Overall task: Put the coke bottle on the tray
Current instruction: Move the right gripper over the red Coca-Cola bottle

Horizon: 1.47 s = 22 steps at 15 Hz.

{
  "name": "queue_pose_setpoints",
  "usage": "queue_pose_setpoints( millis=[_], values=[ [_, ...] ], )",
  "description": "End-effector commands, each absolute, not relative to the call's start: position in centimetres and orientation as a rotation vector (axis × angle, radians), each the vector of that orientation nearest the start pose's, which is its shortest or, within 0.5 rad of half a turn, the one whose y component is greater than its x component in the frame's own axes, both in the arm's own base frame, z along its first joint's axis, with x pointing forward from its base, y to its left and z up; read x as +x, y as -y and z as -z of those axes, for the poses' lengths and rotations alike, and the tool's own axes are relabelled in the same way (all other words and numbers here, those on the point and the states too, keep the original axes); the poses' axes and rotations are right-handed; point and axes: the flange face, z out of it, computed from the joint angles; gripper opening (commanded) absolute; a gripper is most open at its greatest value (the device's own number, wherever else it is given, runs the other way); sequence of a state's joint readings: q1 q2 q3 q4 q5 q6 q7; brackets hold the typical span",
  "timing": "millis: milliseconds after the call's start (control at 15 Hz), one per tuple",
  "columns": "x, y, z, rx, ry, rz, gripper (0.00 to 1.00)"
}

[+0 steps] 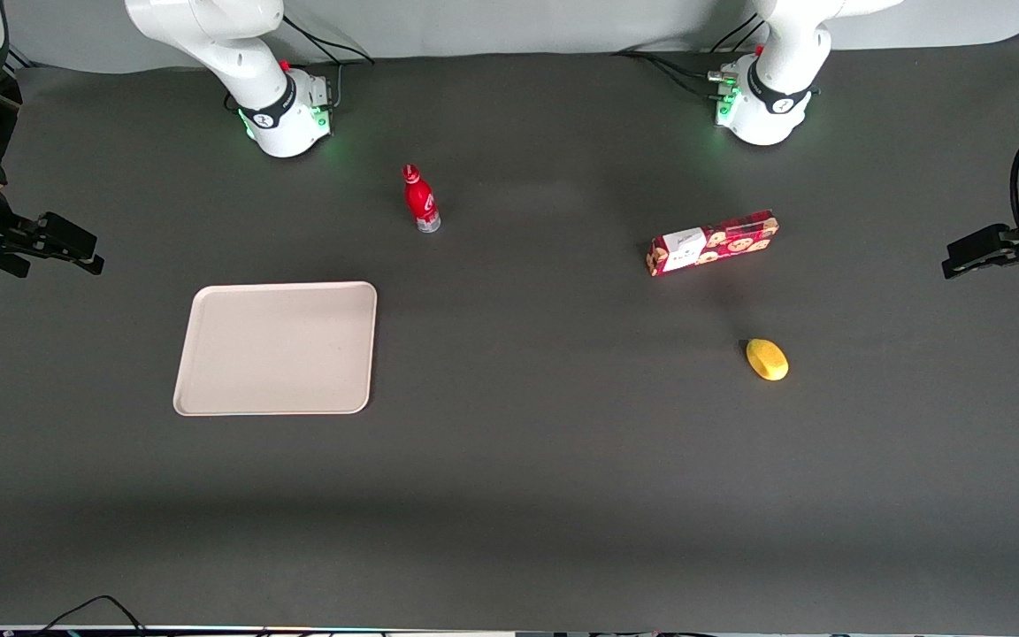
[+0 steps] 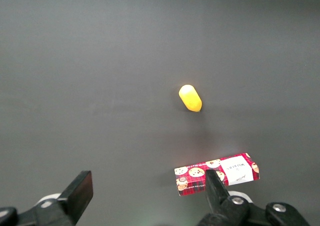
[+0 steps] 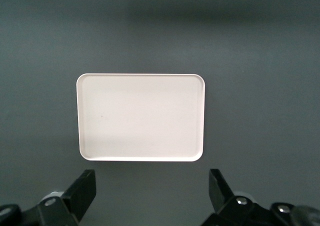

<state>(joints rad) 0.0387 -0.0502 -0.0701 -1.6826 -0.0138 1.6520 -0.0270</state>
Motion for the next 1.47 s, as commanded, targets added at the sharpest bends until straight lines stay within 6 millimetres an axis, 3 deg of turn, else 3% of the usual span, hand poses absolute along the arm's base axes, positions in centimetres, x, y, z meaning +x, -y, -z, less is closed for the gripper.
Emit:
queue_pose_setpoints(
  millis=[0, 333, 467, 600, 667, 867, 1000, 1133, 1400],
  values=[
    [54.9, 1.9, -60.7, -3.163, 0.012, 0.011, 1.00],
    [55.1, 1.4, -59.5, -3.149, 0.059, -0.049, 1.00],
    [54.8, -2.2, -58.8, -3.088, 0.157, -0.081, 1.00],
    [53.9, -5.1, -57.7, -3.062, 0.045, -0.129, 1.00],
    [53.1, -7.7, -57.1, -3.071, 0.024, -0.147, 1.00],
    [48.9, -16.9, -55.5, -3.117, -0.061, -0.153, 1.00],
    [45.0, -21.6, -53.4, -3.143, -0.059, -0.098, 1.00],
    [41.5, -25.3, -51.8, -3.100, -0.025, -0.113, 1.00],
    [34.5, -29.2, -48.7, -3.090, -0.002, -0.081, 1.00]
  ],
)
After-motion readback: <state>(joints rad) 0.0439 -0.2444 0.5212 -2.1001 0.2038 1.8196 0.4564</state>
